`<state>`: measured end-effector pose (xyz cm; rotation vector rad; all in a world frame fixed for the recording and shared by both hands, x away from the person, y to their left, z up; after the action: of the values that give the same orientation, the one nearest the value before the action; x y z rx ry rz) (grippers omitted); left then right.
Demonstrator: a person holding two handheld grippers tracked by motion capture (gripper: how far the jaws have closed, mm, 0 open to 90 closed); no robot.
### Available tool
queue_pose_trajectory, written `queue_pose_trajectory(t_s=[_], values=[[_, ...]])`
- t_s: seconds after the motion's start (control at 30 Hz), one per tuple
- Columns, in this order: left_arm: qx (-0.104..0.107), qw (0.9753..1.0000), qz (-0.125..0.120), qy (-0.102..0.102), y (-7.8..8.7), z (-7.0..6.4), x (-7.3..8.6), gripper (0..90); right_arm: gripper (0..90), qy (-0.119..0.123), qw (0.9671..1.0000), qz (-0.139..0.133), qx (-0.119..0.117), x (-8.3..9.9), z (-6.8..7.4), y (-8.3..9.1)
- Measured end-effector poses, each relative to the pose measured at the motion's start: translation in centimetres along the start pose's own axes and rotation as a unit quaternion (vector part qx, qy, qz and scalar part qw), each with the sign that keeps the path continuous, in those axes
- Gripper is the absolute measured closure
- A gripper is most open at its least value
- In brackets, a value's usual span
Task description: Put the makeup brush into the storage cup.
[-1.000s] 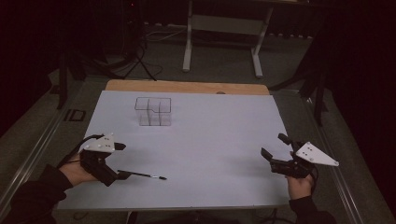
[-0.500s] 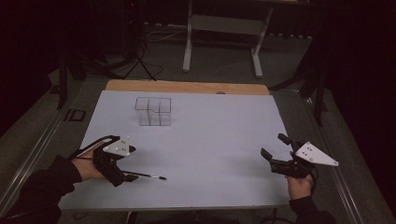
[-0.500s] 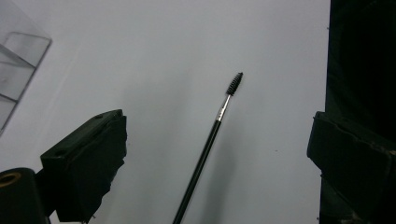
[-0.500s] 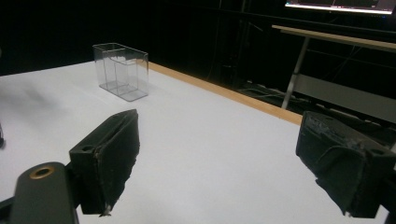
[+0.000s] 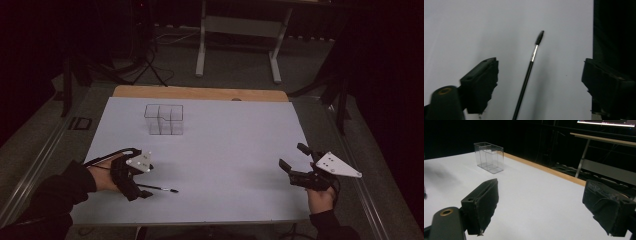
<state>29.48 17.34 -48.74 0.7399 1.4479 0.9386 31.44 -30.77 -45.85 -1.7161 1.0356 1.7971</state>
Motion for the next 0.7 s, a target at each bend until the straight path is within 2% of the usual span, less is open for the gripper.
queue_pose_trajectory(t_s=[0.23,0.43,0.47,0.7], values=[[0.016,0.9989,0.039,-0.02,-1.1,-0.1,-0.6,23.8,13.2,0.002,1.0,0.001,0.001,0.0,0.0,0.0],[0.024,0.998,0.049,-0.032,-2.1,-0.2,-0.9,32.9,13.2,0.004,1.0,0.002,0.001,0.0,0.0,0.0],[0.025,0.9976,0.055,-0.034,-2.4,-0.2,-1.0,36.6,13.2,0.004,1.0,0.003,0.001,0.0,0.0,0.0],[0.014,0.9972,0.067,-0.029,-3.3,0.1,-1.1,45.1,13.3,0.005,1.0,0.003,-0.001,0.0,0.1,0.0]])
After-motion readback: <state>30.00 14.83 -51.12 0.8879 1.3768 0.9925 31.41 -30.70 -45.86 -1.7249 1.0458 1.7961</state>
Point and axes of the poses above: each handheld gripper's, and its own axes: y roughly backward along the jaws, x roughly out of its underside, z roughly to its left, the point moved 4 cm from there along -y, roughly forward along the jaws, and after that the axes turned 2 degrees about -y, right-handed, at the moved point
